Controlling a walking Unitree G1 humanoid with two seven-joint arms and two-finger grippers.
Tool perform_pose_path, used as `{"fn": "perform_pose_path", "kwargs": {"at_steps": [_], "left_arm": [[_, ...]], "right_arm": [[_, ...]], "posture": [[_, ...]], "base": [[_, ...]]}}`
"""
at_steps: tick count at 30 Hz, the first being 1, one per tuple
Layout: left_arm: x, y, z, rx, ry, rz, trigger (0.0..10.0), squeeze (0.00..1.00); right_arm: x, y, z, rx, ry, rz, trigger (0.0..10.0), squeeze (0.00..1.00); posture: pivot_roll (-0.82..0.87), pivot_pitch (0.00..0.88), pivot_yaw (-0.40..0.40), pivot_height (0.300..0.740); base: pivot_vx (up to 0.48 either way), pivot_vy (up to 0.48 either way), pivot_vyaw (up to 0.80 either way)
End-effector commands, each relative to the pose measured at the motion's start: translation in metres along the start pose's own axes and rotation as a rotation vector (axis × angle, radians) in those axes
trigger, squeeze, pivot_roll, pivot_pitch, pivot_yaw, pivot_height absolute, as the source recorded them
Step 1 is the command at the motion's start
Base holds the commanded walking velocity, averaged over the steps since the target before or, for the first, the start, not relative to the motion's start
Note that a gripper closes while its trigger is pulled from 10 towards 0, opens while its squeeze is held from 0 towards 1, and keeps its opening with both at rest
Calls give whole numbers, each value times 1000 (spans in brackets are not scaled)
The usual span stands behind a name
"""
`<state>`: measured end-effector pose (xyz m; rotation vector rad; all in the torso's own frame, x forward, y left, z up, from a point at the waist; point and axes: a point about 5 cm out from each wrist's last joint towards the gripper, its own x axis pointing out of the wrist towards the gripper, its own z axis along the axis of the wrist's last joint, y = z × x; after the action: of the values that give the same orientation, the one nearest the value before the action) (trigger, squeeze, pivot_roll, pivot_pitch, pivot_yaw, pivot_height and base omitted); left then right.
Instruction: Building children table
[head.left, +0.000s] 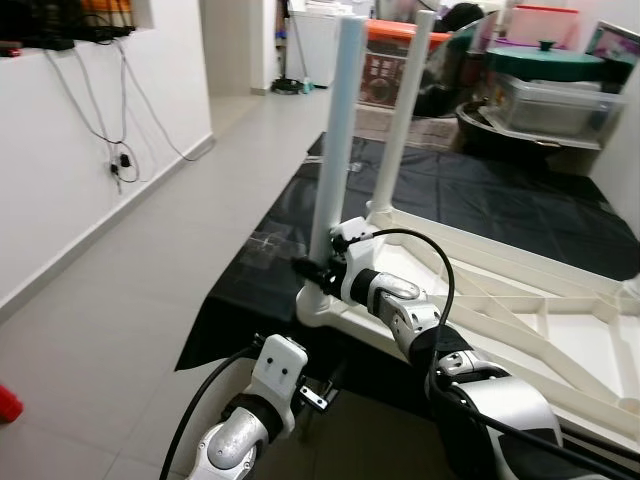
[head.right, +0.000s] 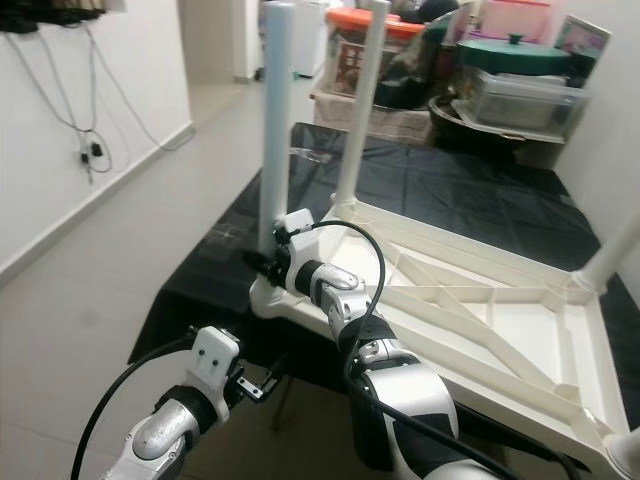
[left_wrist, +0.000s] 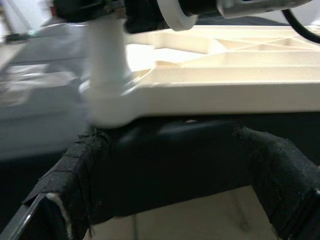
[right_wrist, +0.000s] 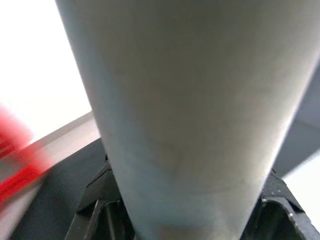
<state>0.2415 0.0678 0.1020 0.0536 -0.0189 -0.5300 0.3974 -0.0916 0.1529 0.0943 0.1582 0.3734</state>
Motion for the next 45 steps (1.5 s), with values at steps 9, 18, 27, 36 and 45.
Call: {"fn": "perform_pose_path", "kwargs": {"at_steps": [9,18,27,36,45], "left_arm": [[1,1,-3,9,10,3,10000,0],[2,1,-2,9,8,4,10000,0],[2,1,-2,11,6,3,10000,0],[2,2,-1,15,6,0,10000,0],[2,1,-1,20,5,-1,10000,0]], "right_arm": [[-30,-58,-29,238,8,-754,0,0],[-17,-34,-18,220,-44,-660,10000,639],[-11,-31,16,130,-230,-352,10000,0],[-11,-20,9,-2,-51,198,10000,0],[-15,6,-1,-102,76,593,10000,0]], "posture": [[80,0,-105,740],[83,0,-106,740],[83,0,-104,740],[85,0,-103,740],[100,0,-111,740]], "base": [[0,0,0],[0,0,0],[0,0,0],[0,0,0],[0,0,0]]}}
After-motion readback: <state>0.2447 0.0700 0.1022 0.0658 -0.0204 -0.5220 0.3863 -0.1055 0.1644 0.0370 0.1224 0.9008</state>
